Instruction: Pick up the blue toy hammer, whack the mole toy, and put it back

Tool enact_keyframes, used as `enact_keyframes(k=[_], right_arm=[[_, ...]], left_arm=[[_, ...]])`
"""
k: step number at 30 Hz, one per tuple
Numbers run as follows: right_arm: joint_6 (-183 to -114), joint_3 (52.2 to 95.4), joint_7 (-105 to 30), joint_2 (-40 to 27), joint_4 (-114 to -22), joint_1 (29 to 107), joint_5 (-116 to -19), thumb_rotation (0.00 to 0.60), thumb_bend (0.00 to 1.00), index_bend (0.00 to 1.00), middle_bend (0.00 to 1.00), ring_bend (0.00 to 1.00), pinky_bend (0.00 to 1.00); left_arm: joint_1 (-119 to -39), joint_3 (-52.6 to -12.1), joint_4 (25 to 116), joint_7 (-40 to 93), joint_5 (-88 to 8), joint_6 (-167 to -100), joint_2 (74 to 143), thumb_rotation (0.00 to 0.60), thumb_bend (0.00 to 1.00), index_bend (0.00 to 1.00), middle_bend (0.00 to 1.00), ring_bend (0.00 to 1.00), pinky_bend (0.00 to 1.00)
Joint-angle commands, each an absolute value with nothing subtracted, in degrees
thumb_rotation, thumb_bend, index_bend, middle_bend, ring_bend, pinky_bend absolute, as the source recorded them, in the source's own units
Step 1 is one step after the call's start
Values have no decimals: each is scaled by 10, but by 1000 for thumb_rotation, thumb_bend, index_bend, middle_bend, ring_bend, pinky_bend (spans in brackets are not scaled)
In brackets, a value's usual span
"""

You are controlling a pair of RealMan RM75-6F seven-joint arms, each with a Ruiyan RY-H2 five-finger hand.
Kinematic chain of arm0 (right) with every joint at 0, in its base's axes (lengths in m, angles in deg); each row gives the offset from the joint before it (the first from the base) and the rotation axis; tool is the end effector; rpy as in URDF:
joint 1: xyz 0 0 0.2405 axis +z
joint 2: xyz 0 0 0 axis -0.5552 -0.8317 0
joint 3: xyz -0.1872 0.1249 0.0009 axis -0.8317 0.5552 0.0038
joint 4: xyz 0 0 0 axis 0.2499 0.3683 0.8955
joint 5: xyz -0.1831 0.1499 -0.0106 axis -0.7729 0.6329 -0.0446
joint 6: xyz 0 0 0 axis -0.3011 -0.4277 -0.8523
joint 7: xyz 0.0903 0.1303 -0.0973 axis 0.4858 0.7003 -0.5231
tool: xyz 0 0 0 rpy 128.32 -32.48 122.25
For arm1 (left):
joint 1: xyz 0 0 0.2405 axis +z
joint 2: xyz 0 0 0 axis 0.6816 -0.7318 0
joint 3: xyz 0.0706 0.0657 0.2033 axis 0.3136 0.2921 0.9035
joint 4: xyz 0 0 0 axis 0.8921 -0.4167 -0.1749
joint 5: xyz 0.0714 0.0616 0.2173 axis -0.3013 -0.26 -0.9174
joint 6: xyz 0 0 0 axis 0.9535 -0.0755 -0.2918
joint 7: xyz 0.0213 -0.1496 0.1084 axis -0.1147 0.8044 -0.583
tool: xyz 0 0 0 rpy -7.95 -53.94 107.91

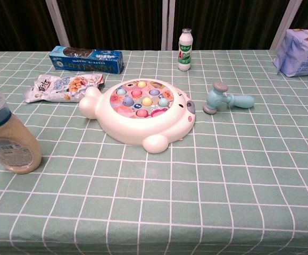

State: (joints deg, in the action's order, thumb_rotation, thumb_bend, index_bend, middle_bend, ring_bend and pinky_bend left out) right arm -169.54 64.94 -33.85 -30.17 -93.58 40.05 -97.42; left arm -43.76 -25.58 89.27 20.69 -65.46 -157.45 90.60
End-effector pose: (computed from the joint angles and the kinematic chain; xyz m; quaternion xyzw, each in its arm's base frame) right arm -0.2513 -0.2201 0.1181 0.6124 -0.4054 0.4436 0.5136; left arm -0.3057 0.1960 0.1220 -0.5956 -0.3647 -0.3487 0.6250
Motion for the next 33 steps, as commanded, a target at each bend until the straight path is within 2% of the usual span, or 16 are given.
enact_keyframes(k=[1, 7, 11, 19, 27, 33], right_arm=[[-1694, 650, -339, -301, -935, 402, -974, 600, 176, 1, 101, 0, 0], [-1685, 650, -342, -304, -939, 407, -973, 600, 177, 1, 101, 0, 0], [-1653, 659, -348, -310, -945, 430, -970, 600, 176, 1, 106, 0, 0], [-1472, 708, -354, -305, -939, 556, -907, 600, 176, 1, 126, 0, 0], [-1302, 752, -338, -206, -820, 690, -825, 600, 195, 80, 155, 0, 48], [-1246, 757, -328, -136, -740, 746, -805, 600, 199, 149, 205, 23, 85]], left_arm=[[-438, -256, 893, 206, -654, -1574, 906, 600, 0, 136, 88, 0, 0], [-438, -255, 893, 207, -654, -1573, 907, 600, 0, 136, 88, 0, 0], [-438, -256, 891, 210, -654, -1574, 909, 600, 0, 136, 88, 0, 0], [-437, -255, 888, 216, -649, -1572, 910, 600, 0, 136, 88, 0, 0], [-440, -256, 887, 217, -642, -1561, 909, 600, 0, 136, 88, 0, 0], [-445, -258, 889, 214, -635, -1551, 907, 600, 0, 136, 88, 0, 0]])
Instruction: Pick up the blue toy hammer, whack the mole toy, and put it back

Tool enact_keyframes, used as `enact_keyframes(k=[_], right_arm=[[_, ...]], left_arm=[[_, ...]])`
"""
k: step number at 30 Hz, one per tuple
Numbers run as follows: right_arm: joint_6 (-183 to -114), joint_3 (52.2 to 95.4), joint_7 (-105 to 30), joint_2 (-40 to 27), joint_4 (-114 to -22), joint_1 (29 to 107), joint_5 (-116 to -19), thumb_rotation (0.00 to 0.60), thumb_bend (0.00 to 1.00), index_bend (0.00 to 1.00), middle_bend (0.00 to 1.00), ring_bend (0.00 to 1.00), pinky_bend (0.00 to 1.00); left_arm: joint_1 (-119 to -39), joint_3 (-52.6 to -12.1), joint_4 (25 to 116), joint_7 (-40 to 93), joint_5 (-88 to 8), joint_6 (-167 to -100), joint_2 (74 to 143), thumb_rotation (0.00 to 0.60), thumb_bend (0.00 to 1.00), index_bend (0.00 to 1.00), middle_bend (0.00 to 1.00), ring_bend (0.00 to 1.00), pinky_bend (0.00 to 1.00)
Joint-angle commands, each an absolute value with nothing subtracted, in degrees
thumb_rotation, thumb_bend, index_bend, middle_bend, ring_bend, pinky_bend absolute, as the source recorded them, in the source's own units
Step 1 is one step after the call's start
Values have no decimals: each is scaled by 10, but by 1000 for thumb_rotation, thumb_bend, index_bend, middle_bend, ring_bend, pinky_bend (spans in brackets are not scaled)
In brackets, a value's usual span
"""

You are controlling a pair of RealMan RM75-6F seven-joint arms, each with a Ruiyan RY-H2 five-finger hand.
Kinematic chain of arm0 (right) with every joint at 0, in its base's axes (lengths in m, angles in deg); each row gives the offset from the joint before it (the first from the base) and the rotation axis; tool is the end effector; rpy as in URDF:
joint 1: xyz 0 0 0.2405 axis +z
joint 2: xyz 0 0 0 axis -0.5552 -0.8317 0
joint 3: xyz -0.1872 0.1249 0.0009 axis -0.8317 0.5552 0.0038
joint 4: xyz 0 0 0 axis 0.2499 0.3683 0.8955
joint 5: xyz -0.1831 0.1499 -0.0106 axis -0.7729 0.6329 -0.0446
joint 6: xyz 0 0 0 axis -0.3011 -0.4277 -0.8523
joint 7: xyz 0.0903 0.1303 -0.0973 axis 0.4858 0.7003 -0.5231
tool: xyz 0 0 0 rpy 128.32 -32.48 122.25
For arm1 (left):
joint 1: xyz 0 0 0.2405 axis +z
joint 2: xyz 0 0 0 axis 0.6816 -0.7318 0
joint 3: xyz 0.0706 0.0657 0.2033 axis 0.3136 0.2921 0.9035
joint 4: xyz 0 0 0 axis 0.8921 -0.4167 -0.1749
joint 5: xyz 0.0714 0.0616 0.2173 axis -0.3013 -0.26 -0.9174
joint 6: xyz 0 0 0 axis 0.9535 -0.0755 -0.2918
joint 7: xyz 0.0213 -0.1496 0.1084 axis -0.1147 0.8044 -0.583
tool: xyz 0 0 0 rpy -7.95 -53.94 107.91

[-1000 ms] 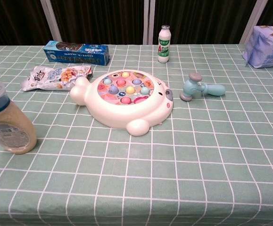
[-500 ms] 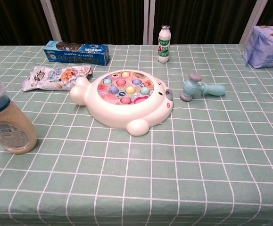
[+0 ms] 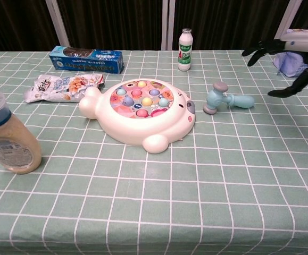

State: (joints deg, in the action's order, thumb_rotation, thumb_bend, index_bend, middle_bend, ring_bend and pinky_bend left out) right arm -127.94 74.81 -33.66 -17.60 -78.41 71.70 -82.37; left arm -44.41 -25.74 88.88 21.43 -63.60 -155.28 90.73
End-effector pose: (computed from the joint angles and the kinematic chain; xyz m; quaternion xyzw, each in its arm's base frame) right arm -0.1781 -0.3847 0.0078 0.7431 -0.4301 0.3452 0.3790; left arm -0.3128 0.1998 0.1184 -0.5933 -0.3811 -0.3387 0.6229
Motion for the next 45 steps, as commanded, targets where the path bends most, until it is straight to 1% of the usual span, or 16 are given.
enact_keyframes(k=[1, 7, 13, 16, 25, 30, 45], right_arm=[[-1241, 757, -327, -127, -729, 752, -803, 600, 202, 165, 217, 36, 96], [-1230, 751, -309, -83, -675, 770, -797, 600, 217, 248, 278, 107, 148], [-1229, 745, -293, -51, -631, 778, -796, 600, 234, 315, 303, 133, 170], [-1229, 744, -281, -36, -611, 781, -795, 600, 249, 351, 325, 163, 209], [-1234, 738, -256, -3, -564, 791, -805, 600, 279, 380, 367, 226, 318], [-1242, 734, -247, 5, -554, 793, -815, 600, 293, 417, 406, 271, 368], [-1250, 727, -250, 15, -545, 796, -814, 600, 303, 432, 450, 325, 408]], left_arm=[[-446, -258, 890, 213, -635, -1550, 906, 600, 0, 136, 88, 0, 0], [-449, -257, 890, 213, -631, -1542, 906, 600, 0, 147, 88, 0, 0], [-451, -257, 891, 213, -633, -1540, 905, 600, 0, 156, 88, 0, 0], [-451, -256, 890, 214, -632, -1540, 905, 600, 0, 156, 88, 0, 0], [-450, -254, 885, 222, -629, -1538, 907, 600, 0, 156, 88, 0, 0], [-449, -254, 881, 225, -627, -1538, 908, 600, 0, 156, 88, 0, 0], [-447, -253, 871, 233, -626, -1539, 912, 600, 0, 156, 88, 0, 0]])
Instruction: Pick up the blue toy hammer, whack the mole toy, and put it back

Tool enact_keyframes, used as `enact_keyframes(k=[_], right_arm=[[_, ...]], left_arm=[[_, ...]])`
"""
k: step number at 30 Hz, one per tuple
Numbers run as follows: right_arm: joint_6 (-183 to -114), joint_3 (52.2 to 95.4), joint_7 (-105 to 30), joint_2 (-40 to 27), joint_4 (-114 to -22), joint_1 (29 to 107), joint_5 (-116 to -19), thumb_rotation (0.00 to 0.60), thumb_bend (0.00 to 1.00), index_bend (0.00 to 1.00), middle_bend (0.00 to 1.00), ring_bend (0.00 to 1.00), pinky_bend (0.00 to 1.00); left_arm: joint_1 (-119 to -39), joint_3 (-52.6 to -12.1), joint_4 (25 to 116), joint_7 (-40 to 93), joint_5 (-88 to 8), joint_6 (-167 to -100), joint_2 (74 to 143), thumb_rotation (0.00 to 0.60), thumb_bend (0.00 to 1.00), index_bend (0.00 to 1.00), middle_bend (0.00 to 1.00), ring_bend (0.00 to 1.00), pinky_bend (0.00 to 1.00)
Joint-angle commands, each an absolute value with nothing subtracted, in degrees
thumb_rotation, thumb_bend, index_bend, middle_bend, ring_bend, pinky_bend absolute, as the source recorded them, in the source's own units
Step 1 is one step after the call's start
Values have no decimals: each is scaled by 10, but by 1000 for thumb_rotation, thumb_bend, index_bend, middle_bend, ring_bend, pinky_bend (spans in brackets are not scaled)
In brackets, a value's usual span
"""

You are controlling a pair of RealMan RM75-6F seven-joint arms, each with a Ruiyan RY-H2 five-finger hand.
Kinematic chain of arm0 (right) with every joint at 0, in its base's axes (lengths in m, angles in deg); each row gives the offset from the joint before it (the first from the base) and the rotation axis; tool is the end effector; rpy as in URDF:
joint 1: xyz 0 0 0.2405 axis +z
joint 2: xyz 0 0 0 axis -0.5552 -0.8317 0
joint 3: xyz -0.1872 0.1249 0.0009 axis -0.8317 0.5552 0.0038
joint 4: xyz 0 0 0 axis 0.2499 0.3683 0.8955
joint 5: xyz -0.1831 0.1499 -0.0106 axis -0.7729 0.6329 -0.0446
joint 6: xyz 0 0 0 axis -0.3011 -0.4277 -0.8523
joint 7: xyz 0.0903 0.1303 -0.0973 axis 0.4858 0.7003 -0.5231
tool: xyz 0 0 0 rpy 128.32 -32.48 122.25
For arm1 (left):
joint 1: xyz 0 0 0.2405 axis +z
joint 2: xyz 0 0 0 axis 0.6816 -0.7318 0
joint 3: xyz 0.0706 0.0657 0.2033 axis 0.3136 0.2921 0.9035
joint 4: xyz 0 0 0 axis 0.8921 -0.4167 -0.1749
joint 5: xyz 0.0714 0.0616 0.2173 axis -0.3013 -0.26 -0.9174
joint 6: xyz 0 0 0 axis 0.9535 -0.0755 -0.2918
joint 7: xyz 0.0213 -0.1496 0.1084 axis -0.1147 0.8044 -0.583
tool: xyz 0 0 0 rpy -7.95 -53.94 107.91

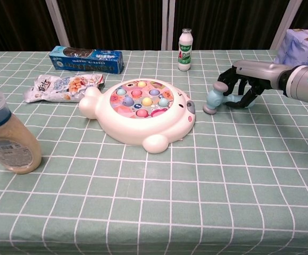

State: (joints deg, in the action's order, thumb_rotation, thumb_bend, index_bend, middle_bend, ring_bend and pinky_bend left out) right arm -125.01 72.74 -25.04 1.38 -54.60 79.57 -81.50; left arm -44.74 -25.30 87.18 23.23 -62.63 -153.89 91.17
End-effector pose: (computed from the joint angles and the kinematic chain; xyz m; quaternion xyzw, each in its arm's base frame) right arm -0.1793 -0.4229 -0.0625 0.7319 -0.4603 0.3445 0.3658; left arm -0.3226 0.1995 0.1153 -0.5926 -0.3948 -0.3313 0.6191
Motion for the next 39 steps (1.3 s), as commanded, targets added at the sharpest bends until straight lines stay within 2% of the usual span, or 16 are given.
enact_keyframes(k=[1, 19, 22, 27, 33, 39], right_arm=[[-1250, 727, -250, 16, -544, 796, -814, 600, 306, 433, 452, 326, 409], [-1258, 725, -251, 28, -531, 796, -809, 600, 346, 488, 488, 368, 445], [-1261, 726, -246, 32, -526, 795, -810, 600, 367, 503, 504, 392, 481], [-1274, 725, -232, 35, -519, 792, -818, 600, 468, 577, 554, 451, 581], [-1315, 726, -230, 4, -553, 785, -844, 600, 491, 636, 597, 493, 632], [-1344, 734, -246, -55, -636, 786, -862, 600, 497, 674, 629, 529, 684]], left_arm=[[-447, -253, 870, 234, -626, -1539, 912, 600, 0, 157, 88, 0, 0], [-443, -251, 861, 243, -626, -1542, 916, 600, 0, 156, 88, 0, 0], [-442, -251, 860, 244, -626, -1543, 916, 600, 0, 156, 88, 0, 0], [-440, -251, 858, 246, -627, -1545, 916, 600, 0, 156, 88, 0, 0], [-438, -251, 859, 247, -628, -1550, 915, 600, 0, 156, 88, 0, 0], [-438, -251, 860, 245, -631, -1552, 914, 600, 0, 156, 88, 0, 0]])
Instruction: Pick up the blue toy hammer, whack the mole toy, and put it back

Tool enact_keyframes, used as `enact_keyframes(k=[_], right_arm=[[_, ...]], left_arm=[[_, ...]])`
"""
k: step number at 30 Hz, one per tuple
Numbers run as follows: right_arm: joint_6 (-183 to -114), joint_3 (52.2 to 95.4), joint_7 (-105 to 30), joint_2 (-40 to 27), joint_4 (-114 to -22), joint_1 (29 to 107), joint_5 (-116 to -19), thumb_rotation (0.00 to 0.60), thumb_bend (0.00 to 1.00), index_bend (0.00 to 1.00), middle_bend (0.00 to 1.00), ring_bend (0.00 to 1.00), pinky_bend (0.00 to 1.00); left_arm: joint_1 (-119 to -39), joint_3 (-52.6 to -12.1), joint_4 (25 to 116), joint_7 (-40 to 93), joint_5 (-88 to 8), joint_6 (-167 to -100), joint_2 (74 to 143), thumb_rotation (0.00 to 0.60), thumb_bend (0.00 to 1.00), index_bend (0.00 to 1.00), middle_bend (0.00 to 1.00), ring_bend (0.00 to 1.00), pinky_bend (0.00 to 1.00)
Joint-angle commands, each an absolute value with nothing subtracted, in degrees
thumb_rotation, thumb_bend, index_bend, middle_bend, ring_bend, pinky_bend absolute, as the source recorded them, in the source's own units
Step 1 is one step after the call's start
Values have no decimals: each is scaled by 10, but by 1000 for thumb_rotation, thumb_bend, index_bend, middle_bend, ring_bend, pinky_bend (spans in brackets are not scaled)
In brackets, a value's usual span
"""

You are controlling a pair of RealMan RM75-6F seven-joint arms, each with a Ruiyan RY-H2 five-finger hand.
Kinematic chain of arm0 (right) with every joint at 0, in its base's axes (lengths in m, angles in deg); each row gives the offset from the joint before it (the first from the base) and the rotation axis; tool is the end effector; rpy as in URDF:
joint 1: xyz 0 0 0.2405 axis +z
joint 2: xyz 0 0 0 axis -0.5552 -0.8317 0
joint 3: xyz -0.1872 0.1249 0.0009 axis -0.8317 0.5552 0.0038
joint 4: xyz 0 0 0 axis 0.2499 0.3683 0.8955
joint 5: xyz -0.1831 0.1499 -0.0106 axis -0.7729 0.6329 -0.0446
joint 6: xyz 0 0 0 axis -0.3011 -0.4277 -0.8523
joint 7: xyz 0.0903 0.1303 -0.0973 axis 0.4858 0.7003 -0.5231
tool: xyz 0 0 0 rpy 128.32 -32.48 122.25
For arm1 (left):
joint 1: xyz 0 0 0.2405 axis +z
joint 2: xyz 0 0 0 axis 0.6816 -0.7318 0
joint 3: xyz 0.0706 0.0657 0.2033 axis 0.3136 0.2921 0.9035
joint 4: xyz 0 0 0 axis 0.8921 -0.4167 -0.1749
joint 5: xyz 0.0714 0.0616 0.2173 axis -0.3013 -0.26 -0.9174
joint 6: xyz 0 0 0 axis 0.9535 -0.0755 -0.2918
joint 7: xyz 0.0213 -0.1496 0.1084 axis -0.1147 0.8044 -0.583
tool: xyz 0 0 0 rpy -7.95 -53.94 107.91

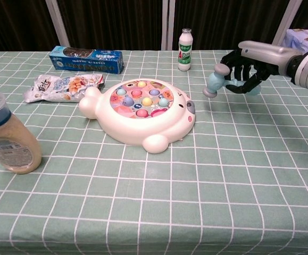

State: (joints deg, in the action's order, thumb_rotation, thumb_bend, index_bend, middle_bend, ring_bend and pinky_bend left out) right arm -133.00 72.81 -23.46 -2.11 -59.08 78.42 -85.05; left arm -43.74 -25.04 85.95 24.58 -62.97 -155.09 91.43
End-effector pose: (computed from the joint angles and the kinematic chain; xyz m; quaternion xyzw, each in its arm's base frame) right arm -0.1602 -0.4200 -0.0346 0.7244 -0.4241 0.4043 0.3631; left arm -0.3279 0.1930 0.1188 -0.5860 -0.3953 -0.3338 0.6236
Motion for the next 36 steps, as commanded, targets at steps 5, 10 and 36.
enact_keyframes(k=[5, 10, 36], right_arm=[[-1325, 753, -278, -87, -700, 812, -859, 600, 509, 687, 641, 547, 701], [-1272, 769, -320, -74, -726, 859, -835, 600, 531, 695, 648, 553, 710], [-1230, 765, -472, -59, -756, 923, -725, 600, 557, 714, 661, 567, 731]], left_arm=[[-438, -252, 863, 244, -633, -1554, 912, 600, 0, 156, 88, 0, 0], [-438, -251, 863, 242, -634, -1554, 913, 600, 0, 156, 88, 0, 0], [-432, -251, 851, 256, -639, -1563, 917, 600, 0, 156, 88, 0, 0]])
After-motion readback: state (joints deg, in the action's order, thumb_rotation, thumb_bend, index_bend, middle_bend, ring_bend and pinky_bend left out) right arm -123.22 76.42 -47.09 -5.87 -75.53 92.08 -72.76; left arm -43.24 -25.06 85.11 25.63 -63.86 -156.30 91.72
